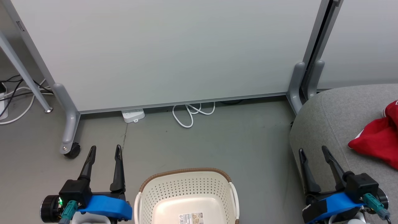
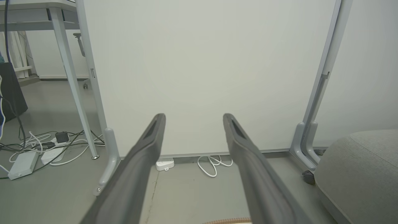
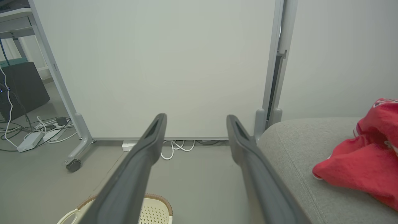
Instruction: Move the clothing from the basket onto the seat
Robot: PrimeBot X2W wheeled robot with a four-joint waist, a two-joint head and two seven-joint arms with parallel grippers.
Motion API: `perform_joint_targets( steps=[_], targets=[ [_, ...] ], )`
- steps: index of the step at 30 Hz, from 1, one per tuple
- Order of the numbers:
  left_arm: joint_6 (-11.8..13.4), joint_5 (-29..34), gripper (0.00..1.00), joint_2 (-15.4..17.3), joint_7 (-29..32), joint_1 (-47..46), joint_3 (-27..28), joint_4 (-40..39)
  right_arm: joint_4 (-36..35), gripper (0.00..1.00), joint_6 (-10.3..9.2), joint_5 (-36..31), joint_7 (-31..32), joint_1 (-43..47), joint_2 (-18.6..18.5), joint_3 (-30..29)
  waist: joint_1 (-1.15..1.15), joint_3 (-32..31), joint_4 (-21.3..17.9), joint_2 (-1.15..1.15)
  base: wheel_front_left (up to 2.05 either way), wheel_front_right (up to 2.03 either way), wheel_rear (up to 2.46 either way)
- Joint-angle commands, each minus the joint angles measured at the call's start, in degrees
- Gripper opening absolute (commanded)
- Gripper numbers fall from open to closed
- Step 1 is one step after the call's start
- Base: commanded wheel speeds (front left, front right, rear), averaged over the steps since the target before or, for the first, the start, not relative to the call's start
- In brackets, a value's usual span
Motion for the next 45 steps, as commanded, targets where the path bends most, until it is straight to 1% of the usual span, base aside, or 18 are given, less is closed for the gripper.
perform_joint_targets(
  steps=[1, 8, 9, 13, 28, 45],
  targets=[
    [-0.28, 0.25, 1.00, -0.09, -0.16, 0.42, 0.34, 0.21, 0.13, 1.00, 0.01, 0.10, -0.19, 0.96, 0.27, -0.02, 0.01, -0.07, -0.04, 0.00, 0.00, 0.00, 0.00],
    [-0.41, -0.13, 1.00, -0.13, -0.16, 0.38, -0.13, 0.68, 0.34, 1.00, 0.01, 0.08, -0.19, 0.65, 0.39, 0.12, 0.01, -0.19, -0.16, 0.00, 0.00, 0.00, 0.00],
    [-0.17, -0.07, 0.00, -0.07, 0.02, 0.05, -0.15, 0.68, 0.32, 0.00, 0.00, 0.04, 0.01, 0.02, 0.19, 0.15, 0.01, -0.21, -0.15, 0.00, 0.00, 0.00, 0.00],
    [-0.17, -0.74, 0.00, -0.15, 0.61, 1.24, 0.00, 2.73, 2.28, 0.00, 0.00, 0.60, 0.57, 0.51, 0.24, 0.09, 0.01, -0.21, -0.17, 0.00, 0.00, 0.00, 0.00],
    [-0.37, -17.59, 0.00, -0.14, 4.85, 0.30, 1.43, 2.01, 1.39, 0.00, 0.00, 17.63, 4.82, -0.09, 0.32, -1.13, 0.01, -0.03, -0.55, 0.00, 0.00, 0.00, 0.00],
    [-0.60, -33.45, 0.00, -0.12, 8.66, -0.47, 2.69, 1.21, 0.49, 0.00, 0.00, 33.64, 8.67, -0.66, 0.40, -2.14, 0.01, 0.17, -0.98, 0.00, 0.00, 0.00, 0.00]
  ],
)
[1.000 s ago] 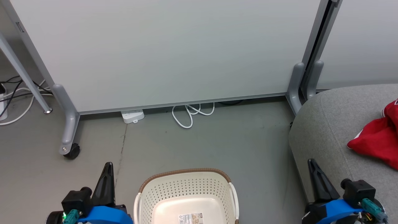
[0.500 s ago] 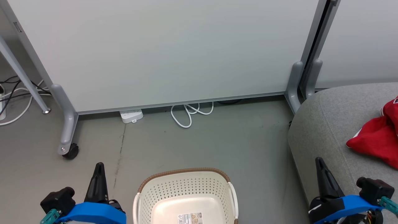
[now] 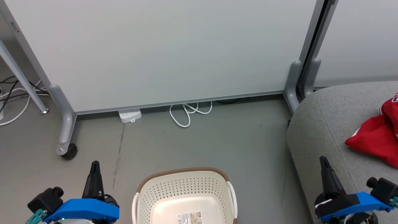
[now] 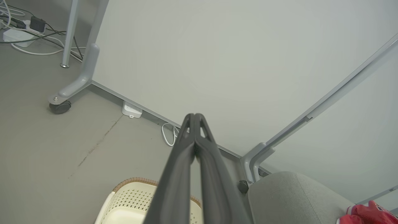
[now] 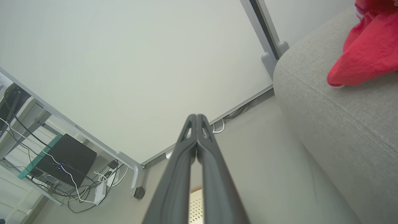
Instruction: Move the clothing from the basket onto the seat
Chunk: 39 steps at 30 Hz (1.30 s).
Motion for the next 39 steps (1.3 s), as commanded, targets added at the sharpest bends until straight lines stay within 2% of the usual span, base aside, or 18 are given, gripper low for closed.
perform_joint_targets(
  steps=[1, 15, 39],
  targets=[
    [-0.39, -2.02, 0.00, 0.12, 0.43, -1.86, 0.55, -0.95, -1.05, 0.00, 0.01, 2.05, 0.48, -1.63, 0.01, -0.32, 0.00, 0.02, -0.03, 0.00, 0.00, 0.00, 0.00],
    [-0.55, -12.92, 0.00, 0.13, 3.13, -2.50, 1.45, -1.44, -1.58, 0.00, 0.02, 13.10, 3.21, -2.07, 0.06, -1.07, 0.00, 0.18, -0.38, 0.00, 0.00, 0.00, 0.00],
    [-0.73, -27.88, 0.00, 0.15, 6.93, -3.23, 2.70, -2.04, -2.28, 0.00, 0.02, 28.17, 7.00, -2.60, 0.14, -2.15, 0.00, 0.45, -0.96, 0.00, 0.00, 0.00, 0.00]
  ],
)
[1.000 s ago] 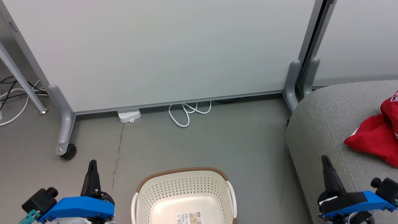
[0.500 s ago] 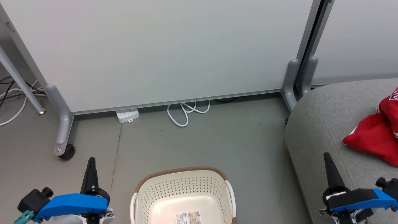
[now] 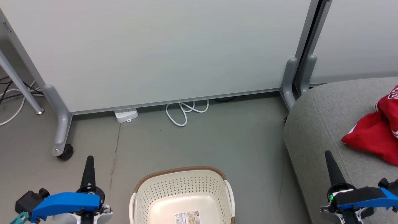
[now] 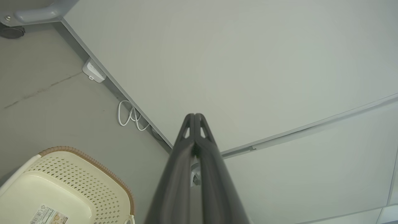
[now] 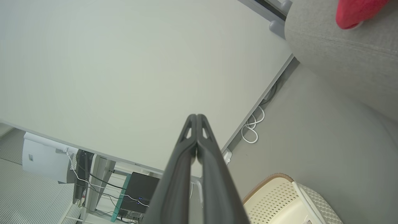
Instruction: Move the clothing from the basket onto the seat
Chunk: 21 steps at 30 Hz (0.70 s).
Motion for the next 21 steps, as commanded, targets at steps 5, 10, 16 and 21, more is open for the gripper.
perform_joint_targets(
  steps=[5, 10, 16, 21],
  targets=[
    [-0.37, -3.36, 0.00, 0.15, 0.85, -1.57, 0.38, -0.76, -0.79, 0.00, 0.02, 3.45, 0.99, -1.50, 0.02, -0.38, 0.00, 0.05, -0.12, 0.00, 0.00, 0.00, 0.00],
    [-0.42, -6.10, 0.00, 0.14, 1.57, -1.67, 0.65, -0.87, -0.93, 0.00, 0.02, 6.25, 1.68, -1.64, 0.04, -0.56, 0.00, 0.11, -0.24, 0.00, 0.00, 0.00, 0.00],
    [-0.48, -9.23, 0.00, 0.15, 2.33, -1.84, 0.94, -0.99, -1.07, 0.00, 0.02, 9.39, 2.45, -1.60, 0.05, -0.77, 0.00, 0.19, -0.40, 0.00, 0.00, 0.00, 0.00],
    [-0.52, -11.76, 0.00, 0.15, 2.95, -1.97, 1.19, -1.09, -1.18, 0.00, 0.03, 11.87, 3.06, -1.69, 0.07, -0.94, 0.00, 0.24, -0.52, 0.00, 0.00, 0.00, 0.00]
  ],
)
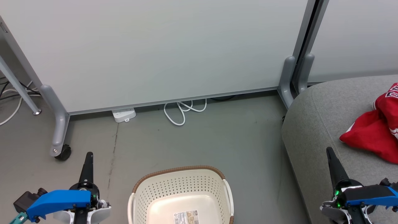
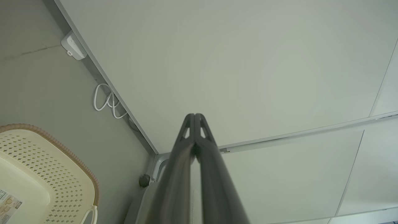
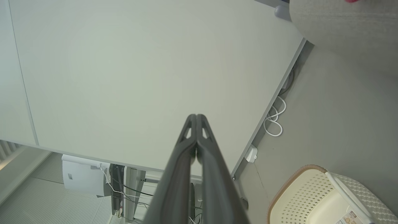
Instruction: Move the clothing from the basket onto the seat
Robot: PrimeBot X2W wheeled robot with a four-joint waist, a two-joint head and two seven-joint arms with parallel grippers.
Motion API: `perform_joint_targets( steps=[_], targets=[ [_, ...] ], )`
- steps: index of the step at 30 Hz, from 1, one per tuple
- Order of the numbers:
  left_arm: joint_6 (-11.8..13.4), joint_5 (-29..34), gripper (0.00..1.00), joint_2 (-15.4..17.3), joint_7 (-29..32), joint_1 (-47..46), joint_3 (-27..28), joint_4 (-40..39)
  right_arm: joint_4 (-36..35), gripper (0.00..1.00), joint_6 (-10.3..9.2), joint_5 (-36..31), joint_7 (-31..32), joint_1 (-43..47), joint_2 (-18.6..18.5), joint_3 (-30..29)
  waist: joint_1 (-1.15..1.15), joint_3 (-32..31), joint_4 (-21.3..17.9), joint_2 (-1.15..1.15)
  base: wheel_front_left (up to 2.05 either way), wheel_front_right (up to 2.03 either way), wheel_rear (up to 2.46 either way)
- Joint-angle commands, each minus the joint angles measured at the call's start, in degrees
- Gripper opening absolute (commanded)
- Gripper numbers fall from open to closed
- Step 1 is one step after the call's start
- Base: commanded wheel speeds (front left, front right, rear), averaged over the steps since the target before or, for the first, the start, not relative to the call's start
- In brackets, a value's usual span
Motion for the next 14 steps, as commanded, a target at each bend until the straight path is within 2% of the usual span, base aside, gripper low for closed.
perform_joint_targets(
  steps=[1, 14],
  targets=[
    [-0.41, -1.57, 0.00, 0.14, 0.42, -1.16, 0.50, -0.55, -0.61, 0.00, 0.04, 1.61, 0.45, -1.05, 0.03, -0.17, 0.00, 0.02, -0.05, 0.00, 0.00, 0.00, 0.00],
    [-0.53, -7.57, 0.00, 0.15, 1.93, -1.48, 1.00, -0.78, -0.83, 0.00, 0.04, 7.65, 1.98, -1.12, 0.07, -0.60, 0.00, 0.18, -0.38, 0.00, 0.00, 0.00, 0.00]
  ],
)
